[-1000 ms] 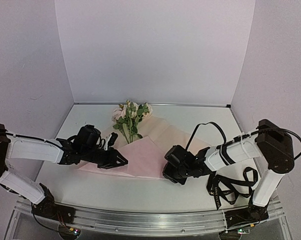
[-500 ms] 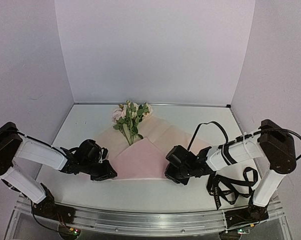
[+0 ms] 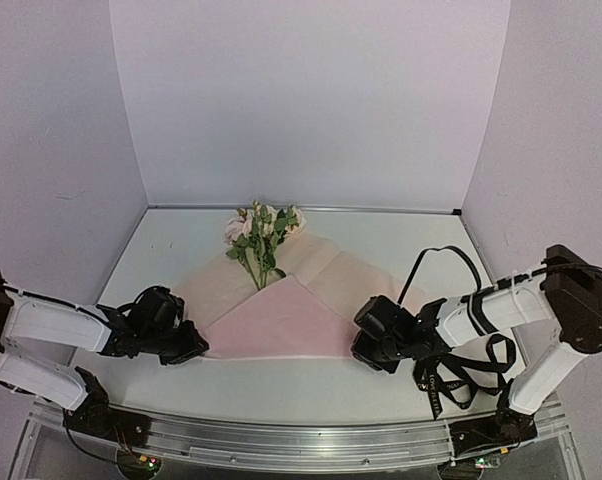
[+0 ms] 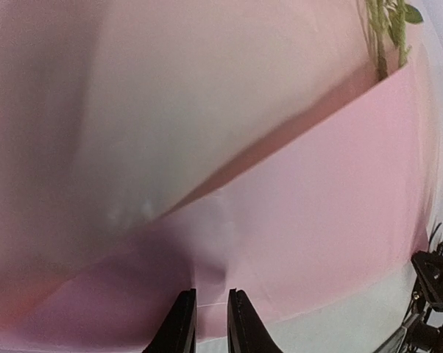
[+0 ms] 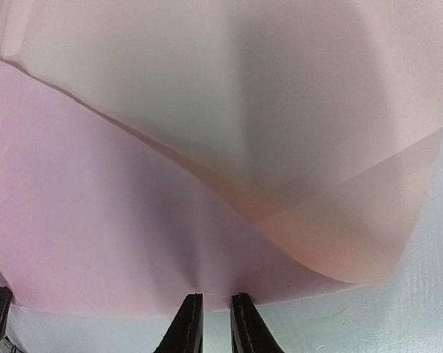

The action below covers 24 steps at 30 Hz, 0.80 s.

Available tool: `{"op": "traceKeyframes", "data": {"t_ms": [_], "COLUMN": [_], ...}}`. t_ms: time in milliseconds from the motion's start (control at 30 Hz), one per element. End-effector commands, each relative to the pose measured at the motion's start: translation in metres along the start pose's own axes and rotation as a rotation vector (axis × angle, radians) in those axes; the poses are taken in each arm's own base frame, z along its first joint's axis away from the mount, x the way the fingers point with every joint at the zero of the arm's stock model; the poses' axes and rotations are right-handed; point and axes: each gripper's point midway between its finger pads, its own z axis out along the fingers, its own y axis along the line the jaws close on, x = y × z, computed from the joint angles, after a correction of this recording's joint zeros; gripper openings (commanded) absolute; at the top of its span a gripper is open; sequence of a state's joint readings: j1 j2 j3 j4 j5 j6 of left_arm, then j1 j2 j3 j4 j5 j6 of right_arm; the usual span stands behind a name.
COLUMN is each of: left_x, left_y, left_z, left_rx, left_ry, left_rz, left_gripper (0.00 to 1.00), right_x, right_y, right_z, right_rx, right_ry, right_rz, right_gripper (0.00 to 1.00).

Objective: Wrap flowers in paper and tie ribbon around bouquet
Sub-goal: Press the fold line of the 1/4-folded wrapping paper.

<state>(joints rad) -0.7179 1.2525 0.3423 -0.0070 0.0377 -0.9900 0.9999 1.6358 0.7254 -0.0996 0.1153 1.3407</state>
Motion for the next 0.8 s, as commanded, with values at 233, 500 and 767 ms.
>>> {"op": "traceKeyframes", "data": {"t_ms": [233,500,767], "left_x": [-0.012,-0.038,-0.041], "left_y": [0.067,-0.003,-0.090], "left_z": [-0.026,-0.035,-0.026], "left_rx": [-0.290,-0.131,0.095], "left_ry": [-0.124,-0.104,-0.007], "left_rz": [-0.115,0.072,0.253], "left_gripper": [0.13,0.16,0.17], "right_x": [-0.012,-0.020,-0.020], "right_y": [-0.053,-0.048,-0.040], "right_z": [-0.006,-0.022,-0.020], "right_rx": [0.106,0.041,-0.057], "right_ry": [-0.042,-0.074,-0.085], "right_rz": [0.056,0.056,0.105], "right_gripper": [0.16,0.58,0.68]}}
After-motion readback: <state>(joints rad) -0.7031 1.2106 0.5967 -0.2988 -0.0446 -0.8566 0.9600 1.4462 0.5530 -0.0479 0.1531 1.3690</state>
